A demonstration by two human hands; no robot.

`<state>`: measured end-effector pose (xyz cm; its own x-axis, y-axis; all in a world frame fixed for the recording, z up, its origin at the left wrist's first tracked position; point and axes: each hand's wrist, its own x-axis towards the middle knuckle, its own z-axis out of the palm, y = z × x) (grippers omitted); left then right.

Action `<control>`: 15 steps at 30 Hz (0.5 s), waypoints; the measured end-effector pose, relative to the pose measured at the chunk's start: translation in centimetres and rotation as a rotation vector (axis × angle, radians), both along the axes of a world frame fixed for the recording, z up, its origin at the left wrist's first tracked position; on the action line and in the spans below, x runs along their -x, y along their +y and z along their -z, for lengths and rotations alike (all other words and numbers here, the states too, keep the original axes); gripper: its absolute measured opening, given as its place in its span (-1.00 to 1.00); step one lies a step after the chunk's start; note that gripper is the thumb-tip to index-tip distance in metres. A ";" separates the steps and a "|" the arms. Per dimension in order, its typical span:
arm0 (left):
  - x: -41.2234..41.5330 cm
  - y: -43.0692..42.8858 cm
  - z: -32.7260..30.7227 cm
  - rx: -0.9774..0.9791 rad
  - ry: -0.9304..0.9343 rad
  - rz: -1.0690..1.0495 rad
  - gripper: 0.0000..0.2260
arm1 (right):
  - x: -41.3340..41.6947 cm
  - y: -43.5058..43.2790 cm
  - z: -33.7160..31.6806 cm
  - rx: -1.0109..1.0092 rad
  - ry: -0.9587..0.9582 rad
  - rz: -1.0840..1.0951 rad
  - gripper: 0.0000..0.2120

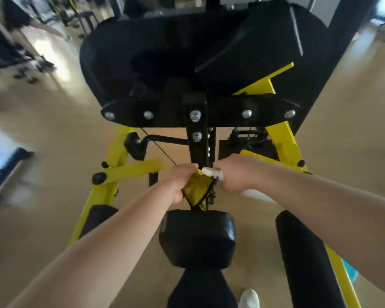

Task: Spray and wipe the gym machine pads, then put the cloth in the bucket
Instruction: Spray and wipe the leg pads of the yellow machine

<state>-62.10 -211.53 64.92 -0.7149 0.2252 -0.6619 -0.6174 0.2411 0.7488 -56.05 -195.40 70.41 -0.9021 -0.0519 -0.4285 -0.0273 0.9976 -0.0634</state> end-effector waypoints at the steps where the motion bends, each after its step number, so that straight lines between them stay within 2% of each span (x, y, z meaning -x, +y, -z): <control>1: 0.0 -1.2 -0.3 -0.016 -0.008 -0.041 -0.88 | 0.4 -1.1 -0.2 0.020 -0.005 -0.021 -0.87; 3: 0.3 -3.7 -0.6 -0.046 -0.024 -0.142 -0.92 | 1.1 -3.2 -0.3 0.051 -0.033 -0.064 -0.83; 5: 0.6 -6.1 -0.4 -0.080 -0.018 -0.255 -0.88 | 1.8 -5.5 -0.3 0.096 -0.064 -0.084 -0.79; 8: 0.3 -8.7 0.0 0.017 0.052 -0.358 -0.60 | 2.9 -8.5 0.6 0.138 -0.114 -0.125 -0.73; 10: -0.4 -10.0 0.3 0.213 0.136 -0.342 -0.54 | 3.7 -10.1 1.3 0.118 -0.116 -0.168 -0.67; 12: -1.6 -10.9 1.3 0.311 0.131 -0.299 -0.48 | 4.3 -11.5 1.8 0.105 -0.107 -0.197 -0.66; 15: -2.9 -11.7 3.6 0.220 0.046 -0.327 -0.33 | 4.8 -13.0 2.4 0.094 -0.077 -0.190 -0.74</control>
